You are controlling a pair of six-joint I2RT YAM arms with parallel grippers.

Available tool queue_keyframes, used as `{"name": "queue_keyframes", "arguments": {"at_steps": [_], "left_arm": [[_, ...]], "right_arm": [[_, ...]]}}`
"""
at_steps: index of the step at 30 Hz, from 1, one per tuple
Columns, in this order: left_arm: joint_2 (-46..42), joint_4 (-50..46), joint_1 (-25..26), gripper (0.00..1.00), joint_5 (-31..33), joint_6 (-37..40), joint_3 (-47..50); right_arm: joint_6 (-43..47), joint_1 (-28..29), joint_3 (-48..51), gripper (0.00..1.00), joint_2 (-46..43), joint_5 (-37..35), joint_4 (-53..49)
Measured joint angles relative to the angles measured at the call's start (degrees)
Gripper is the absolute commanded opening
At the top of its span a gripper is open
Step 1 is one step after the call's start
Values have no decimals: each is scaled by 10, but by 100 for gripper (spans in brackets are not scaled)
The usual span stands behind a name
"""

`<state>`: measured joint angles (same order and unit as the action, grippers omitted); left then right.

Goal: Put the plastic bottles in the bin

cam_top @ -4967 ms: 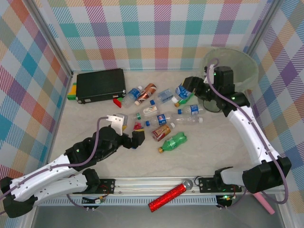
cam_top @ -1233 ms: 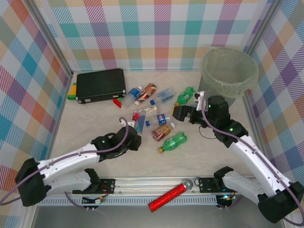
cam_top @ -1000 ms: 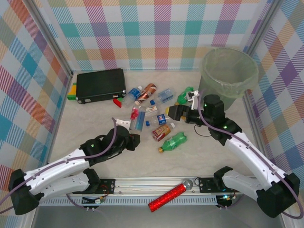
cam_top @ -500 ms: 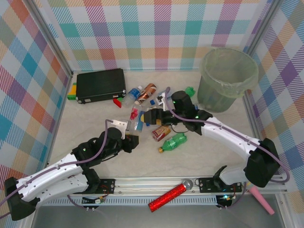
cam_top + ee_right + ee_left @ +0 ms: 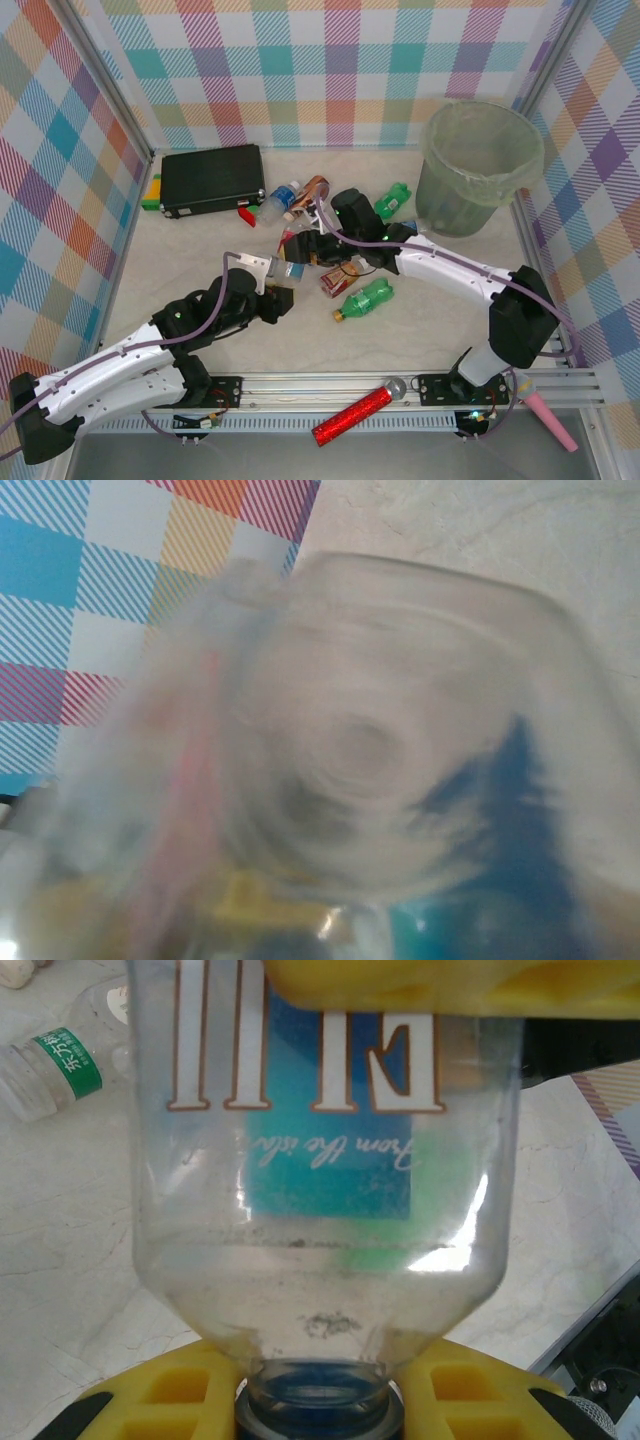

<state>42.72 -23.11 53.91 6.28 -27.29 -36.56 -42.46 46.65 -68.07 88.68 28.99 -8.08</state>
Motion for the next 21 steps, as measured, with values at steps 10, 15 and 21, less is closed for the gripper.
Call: {"name": "queue_keyframes", "arguments": {"at_steps": [10, 15, 21], "left_arm": [[-1, 24, 0, 100, 2, 9, 5], [-7, 9, 0, 100, 18, 17, 2], [-45, -28, 0, 100, 54, 16, -7]], "right_arm": [[-6, 3, -17, 49, 0, -33, -10], [-3, 3, -19, 49, -17, -94, -31], [30, 0, -69, 49, -71, -217, -111]]}}
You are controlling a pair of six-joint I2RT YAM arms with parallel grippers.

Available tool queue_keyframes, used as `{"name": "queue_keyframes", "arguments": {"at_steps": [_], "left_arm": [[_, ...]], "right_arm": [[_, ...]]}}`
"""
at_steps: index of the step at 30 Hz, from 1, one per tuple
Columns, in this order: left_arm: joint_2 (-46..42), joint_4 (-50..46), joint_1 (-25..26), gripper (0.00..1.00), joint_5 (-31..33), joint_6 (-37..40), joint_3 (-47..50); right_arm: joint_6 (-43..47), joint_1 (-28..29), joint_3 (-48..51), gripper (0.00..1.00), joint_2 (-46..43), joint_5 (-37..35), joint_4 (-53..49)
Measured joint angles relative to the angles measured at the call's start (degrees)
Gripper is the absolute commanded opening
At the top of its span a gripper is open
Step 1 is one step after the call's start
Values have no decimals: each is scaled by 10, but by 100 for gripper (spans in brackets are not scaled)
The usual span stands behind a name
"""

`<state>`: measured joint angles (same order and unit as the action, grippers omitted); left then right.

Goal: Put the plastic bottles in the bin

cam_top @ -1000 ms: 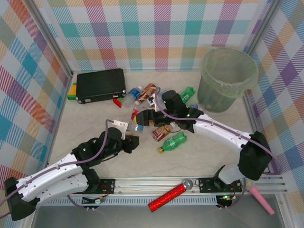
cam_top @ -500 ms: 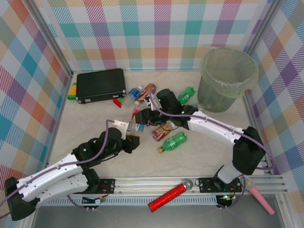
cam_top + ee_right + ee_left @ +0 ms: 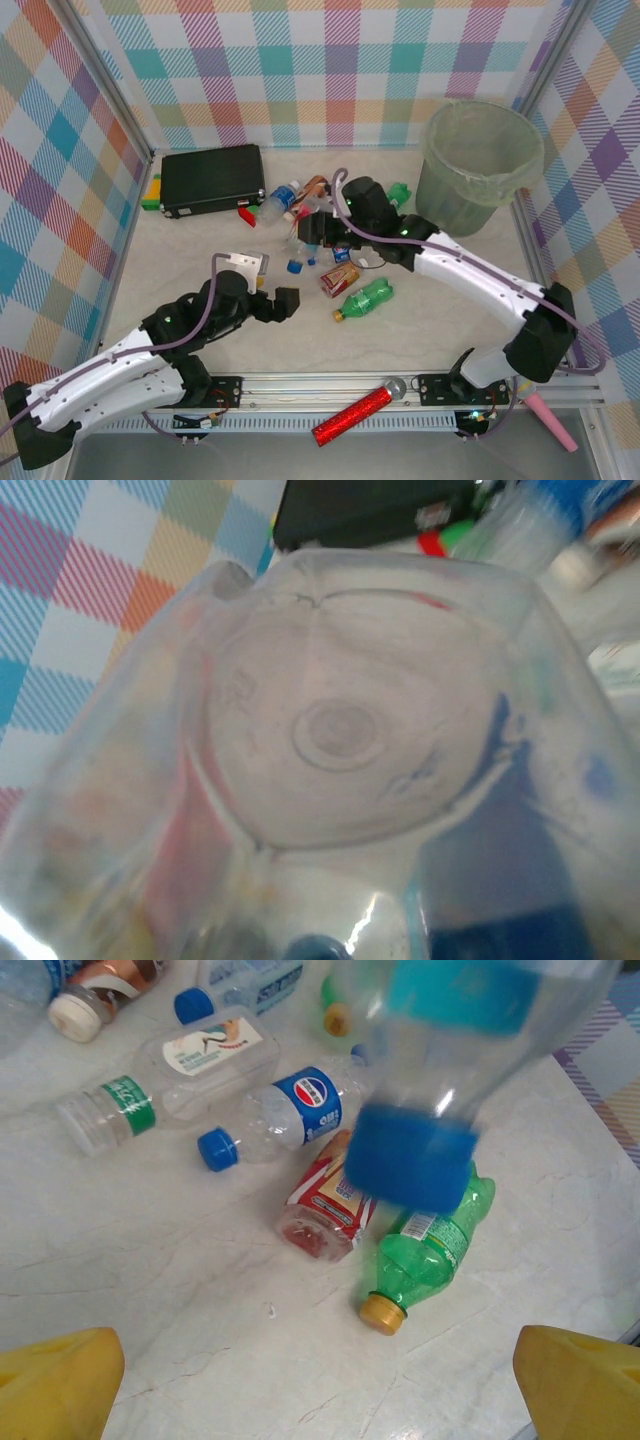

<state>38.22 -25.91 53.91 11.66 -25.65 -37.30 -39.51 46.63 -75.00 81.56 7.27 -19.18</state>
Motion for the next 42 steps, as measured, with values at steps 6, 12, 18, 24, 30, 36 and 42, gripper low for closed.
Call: {"name": "queue_keyframes", "arguments": {"at_steps": [6, 12, 18, 24, 30, 36, 42], "left_arm": [[-59, -17, 0, 100, 17, -7, -2], [-81, -27, 0, 99, 16, -19, -2], [-81, -24, 0, 100, 4, -24, 0], [-78, -25, 0, 100, -14, -33, 4], [-88, -25, 0, 100, -22, -42, 9], [-91, -27, 0, 100, -22, -50, 11], [-87, -40, 0, 99, -21, -50, 11]], "right_arm": [[43, -38, -63, 48, -47, -121, -82], [98, -112, -139, 49, -54, -223, -147], [148, -210, -196, 50, -55, -293, -167], [216, -261, -246, 49, -31, -361, -134], [282, -303, -298, 51, 53, -398, -94], [347, -311, -303, 51, 129, -426, -44], [352, -336, -303, 51, 172, -426, -36]]}}
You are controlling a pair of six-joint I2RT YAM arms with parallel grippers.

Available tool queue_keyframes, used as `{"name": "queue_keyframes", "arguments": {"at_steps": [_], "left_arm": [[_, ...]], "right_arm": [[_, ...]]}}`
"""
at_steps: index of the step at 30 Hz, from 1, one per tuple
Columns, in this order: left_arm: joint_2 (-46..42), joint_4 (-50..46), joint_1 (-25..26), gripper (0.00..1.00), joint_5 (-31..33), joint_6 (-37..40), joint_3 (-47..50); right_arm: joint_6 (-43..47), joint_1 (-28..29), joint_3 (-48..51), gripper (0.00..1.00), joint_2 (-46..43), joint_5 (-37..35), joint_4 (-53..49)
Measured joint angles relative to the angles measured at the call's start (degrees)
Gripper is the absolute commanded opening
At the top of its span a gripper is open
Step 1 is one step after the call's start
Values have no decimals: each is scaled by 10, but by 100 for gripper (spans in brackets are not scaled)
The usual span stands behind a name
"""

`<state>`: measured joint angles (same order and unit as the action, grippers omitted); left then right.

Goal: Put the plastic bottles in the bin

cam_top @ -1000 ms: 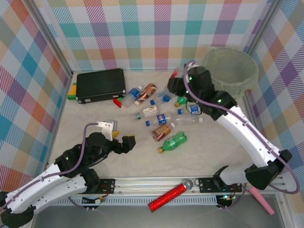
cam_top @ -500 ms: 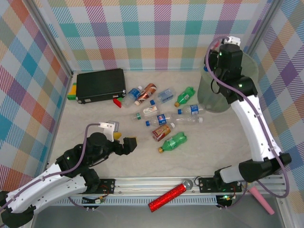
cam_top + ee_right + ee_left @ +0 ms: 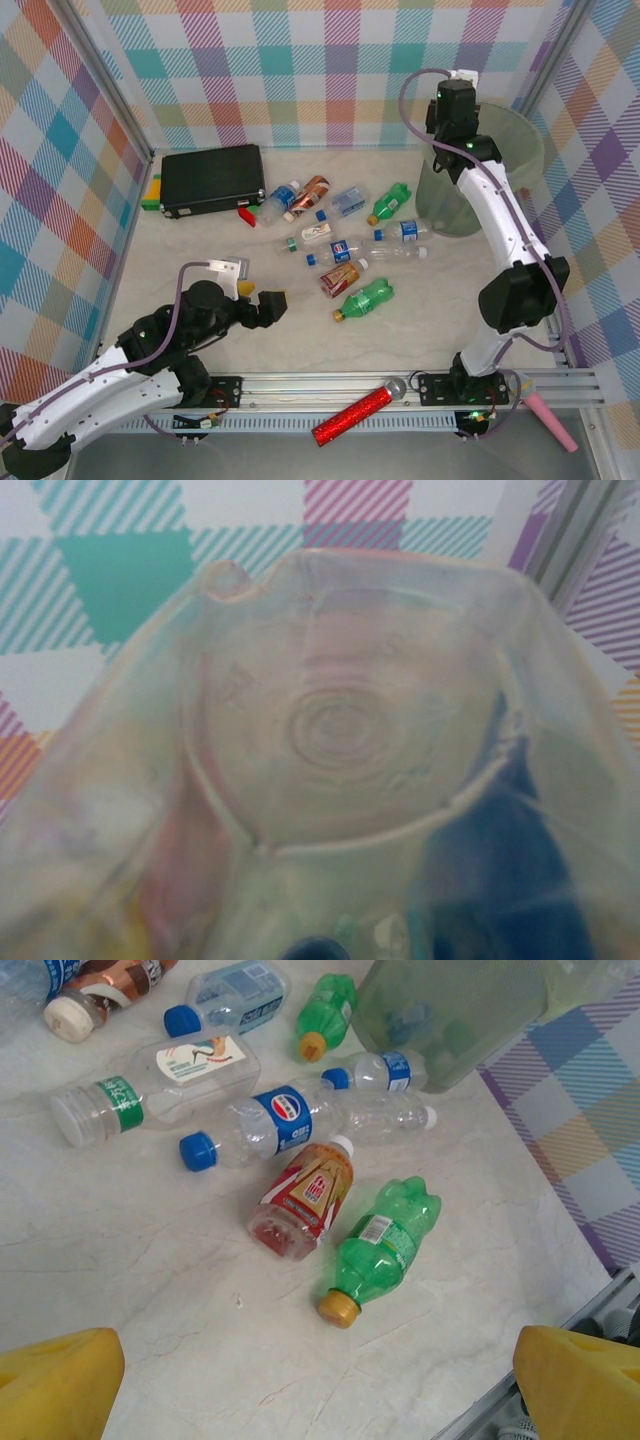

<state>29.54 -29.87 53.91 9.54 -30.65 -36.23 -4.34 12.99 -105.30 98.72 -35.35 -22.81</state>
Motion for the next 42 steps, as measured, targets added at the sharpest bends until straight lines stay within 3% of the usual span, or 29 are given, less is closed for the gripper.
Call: {"name": "queue_keyframes", "arguments": {"at_steps": [9, 12, 16, 17, 29, 37, 42], "left_arm": [[14, -20, 0, 100, 7, 0, -9], [18, -23, 0, 100, 10, 0, -13], [19, -30, 0, 100, 15, 0, -13], [19, -30, 0, 100, 16, -1, -13], [32, -30, 0, 100, 17, -2, -15], [59, -21, 0, 100, 17, -1, -15], [107, 11, 0, 98, 12, 6, -15]], "right_arm": [[-28, -35, -9, 54, 50, 13, -1], [-38, -42, -34, 68, 76, 22, -11], [-48, -45, -58, 99, 94, 28, -22], [-47, -45, -59, 100, 95, 29, -24], [-54, -45, -61, 99, 58, 44, -62], [-101, -34, -18, 99, -66, 96, -96], [-127, 18, 69, 99, -152, 126, -102]]}}
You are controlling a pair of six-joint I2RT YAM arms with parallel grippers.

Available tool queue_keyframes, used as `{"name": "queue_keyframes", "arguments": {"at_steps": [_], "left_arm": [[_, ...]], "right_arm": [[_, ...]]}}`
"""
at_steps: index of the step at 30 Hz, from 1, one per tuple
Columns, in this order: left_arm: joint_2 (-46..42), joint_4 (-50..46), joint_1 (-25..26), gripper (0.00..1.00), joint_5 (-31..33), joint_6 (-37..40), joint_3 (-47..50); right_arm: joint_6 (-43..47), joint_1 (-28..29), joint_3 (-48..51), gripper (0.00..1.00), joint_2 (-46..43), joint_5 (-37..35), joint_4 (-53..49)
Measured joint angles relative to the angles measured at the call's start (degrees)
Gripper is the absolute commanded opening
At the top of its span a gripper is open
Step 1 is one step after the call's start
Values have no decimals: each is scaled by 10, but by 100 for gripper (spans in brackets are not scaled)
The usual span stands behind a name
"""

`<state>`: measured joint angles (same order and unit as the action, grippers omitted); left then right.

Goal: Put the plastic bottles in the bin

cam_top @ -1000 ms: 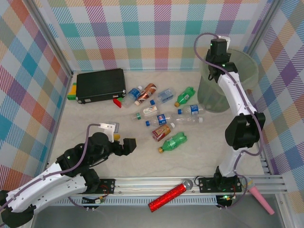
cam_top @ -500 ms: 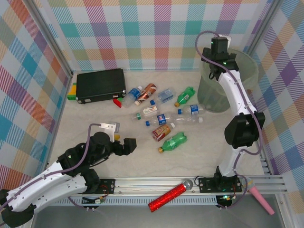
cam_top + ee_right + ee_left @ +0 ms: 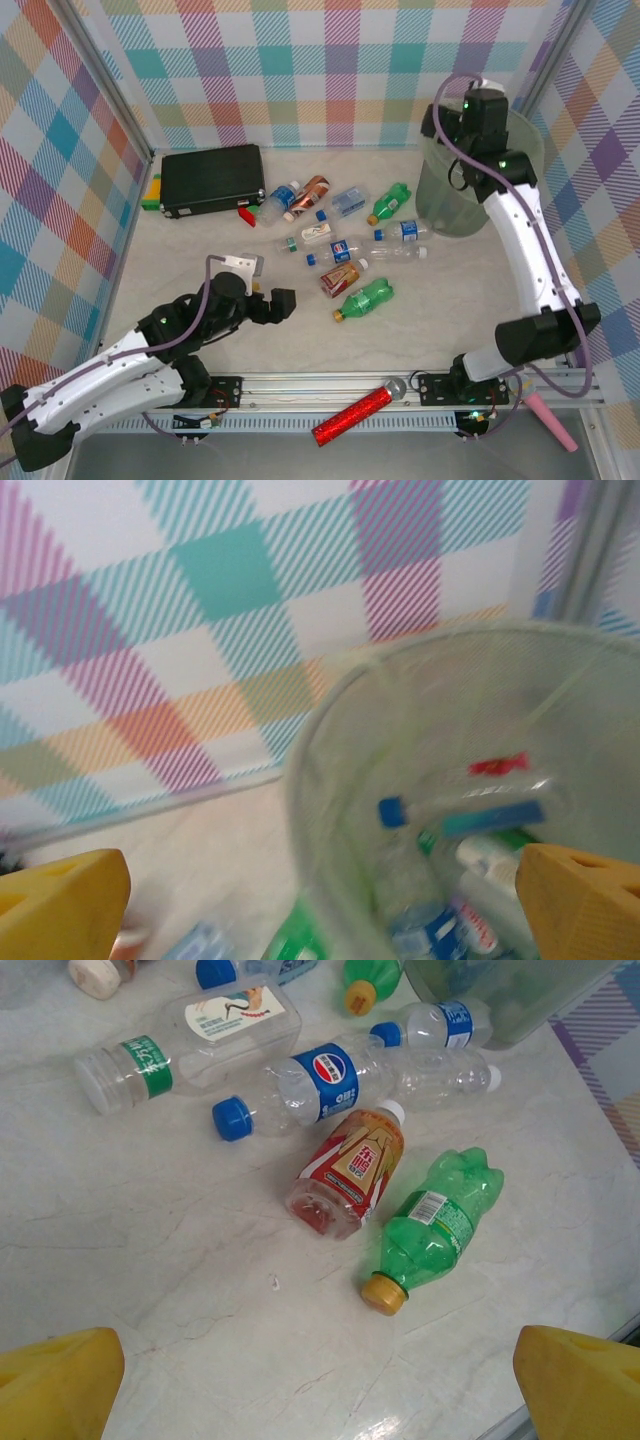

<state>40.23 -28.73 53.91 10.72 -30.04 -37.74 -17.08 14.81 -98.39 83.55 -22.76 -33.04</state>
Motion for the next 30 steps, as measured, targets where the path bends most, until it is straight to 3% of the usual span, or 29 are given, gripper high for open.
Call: {"name": "queue_keyframes", "arguments": {"at_steps": [7, 12, 21, 30], "left_arm": [[126, 72, 0, 77, -50, 28, 1], [223, 133, 4, 70, -86, 48, 8], [390, 206, 54, 66, -107, 96, -9], [511, 238, 78, 65, -97, 134, -66]], "right_arm": [[-34, 91, 146, 99, -88, 41, -17], [-77, 110, 244, 99, -155, 71, -34], [-151, 111, 368, 99, -275, 115, -59], [-173, 111, 387, 99, -312, 126, -75]]}}
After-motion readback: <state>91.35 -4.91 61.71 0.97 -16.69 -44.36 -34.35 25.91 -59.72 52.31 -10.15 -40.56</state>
